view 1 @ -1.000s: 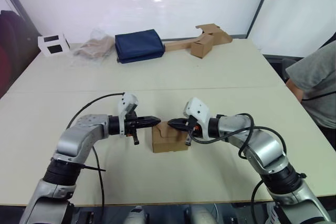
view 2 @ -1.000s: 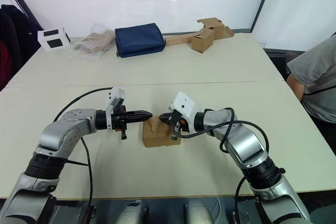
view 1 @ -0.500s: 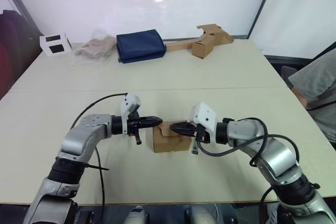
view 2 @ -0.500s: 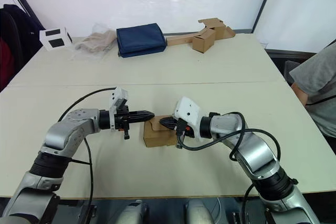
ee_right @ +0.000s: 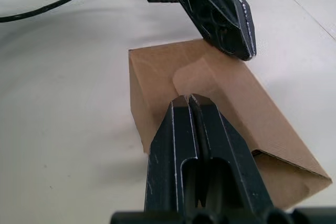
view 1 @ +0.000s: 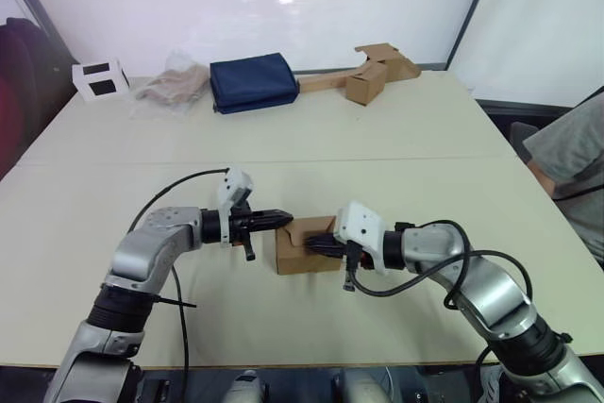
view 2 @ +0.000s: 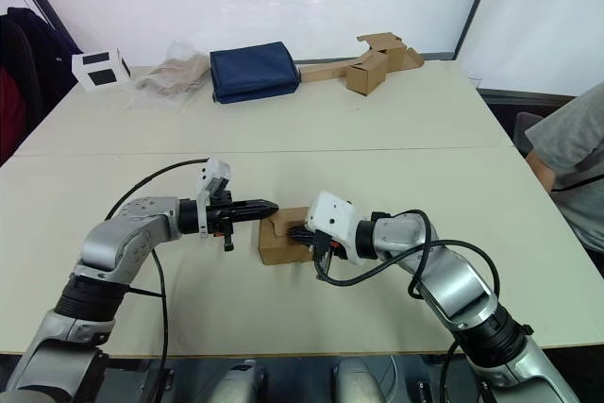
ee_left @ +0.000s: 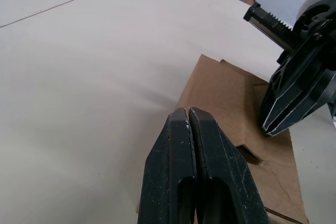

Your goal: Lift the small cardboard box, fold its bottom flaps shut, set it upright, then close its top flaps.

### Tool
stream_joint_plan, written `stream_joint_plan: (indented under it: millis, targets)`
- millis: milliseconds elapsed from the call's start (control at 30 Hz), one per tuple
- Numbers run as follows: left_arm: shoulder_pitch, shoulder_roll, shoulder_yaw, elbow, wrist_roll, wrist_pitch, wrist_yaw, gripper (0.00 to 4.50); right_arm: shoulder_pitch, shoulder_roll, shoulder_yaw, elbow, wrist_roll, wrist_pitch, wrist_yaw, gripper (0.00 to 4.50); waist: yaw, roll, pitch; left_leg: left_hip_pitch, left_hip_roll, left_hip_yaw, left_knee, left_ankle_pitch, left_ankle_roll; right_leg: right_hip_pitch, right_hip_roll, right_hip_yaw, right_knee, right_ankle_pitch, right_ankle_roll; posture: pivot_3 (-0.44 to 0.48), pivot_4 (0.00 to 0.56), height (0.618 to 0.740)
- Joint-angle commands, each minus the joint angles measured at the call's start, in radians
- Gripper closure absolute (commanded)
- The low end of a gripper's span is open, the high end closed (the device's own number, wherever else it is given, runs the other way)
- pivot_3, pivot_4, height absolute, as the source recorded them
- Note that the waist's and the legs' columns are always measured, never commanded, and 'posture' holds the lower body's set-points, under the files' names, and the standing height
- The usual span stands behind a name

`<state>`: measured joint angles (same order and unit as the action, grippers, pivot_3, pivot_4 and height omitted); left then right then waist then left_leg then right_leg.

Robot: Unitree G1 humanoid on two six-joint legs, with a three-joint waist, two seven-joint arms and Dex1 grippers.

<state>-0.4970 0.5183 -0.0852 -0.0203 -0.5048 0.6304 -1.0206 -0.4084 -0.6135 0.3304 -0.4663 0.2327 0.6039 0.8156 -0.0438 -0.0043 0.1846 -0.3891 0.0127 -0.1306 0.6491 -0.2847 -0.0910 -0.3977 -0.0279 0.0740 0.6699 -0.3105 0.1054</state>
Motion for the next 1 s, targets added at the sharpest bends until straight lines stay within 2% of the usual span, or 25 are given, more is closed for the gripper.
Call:
stream_joint_plan:
  millis: [33, 500, 700, 1000]
  targets:
    - [0.007, 0.0, 0.017, -0.024, -0.016, 0.009, 0.004, 4.47, -0.013, -0.005, 0.007, 0.003, -0.028, -0.015, 0.002, 4.5, 0.0, 0.0, 0.0, 0.0, 0.0, 0.0, 0.0, 0.0, 0.0, 0.0, 0.0, 0.0, 0.0, 0.0, 0.0, 0.0, 0.15, 0.74]
    - [0.008, -0.003, 0.006, -0.041, -0.015, 0.013, 0.007, 4.47, -0.028, 0.011, 0.036, 0.086, -0.123, -0.073, -0.015, 4.5, 0.001, 0.0, 0.0, 0.001, 0.0, 0.0, 0.0, 0.0, 0.0, 0.001, 0.0, 0.0, 0.0, 0.0, 0.0, 0.0, 0.15, 0.74]
    - [0.01, 0.031, -0.053, -0.044, 0.073, -0.061, -0.013, 4.47, -0.009, -0.002, 0.003, 0.028, -0.044, -0.023, 0.035, 4.5, 0.001, 0.0, 0.0, 0.001, 0.0, 0.0, 0.0, 0.0, 0.0, 0.001, 0.0, 0.0, 0.0, 0.0, 0.0, 0.0, 0.15, 0.74]
    - [0.0, 0.051, -0.086, -0.023, 0.135, -0.148, -0.042, 4.47, -0.017, -0.007, -0.102, -0.012, 0.058, 0.056, 0.057, 4.5, 0.001, 0.0, 0.0, 0.001, 0.0, 0.0, 0.0, 0.0, 0.0, 0.001, 0.0, 0.0, 0.0, 0.0, 0.0, 0.0, 0.15, 0.74]
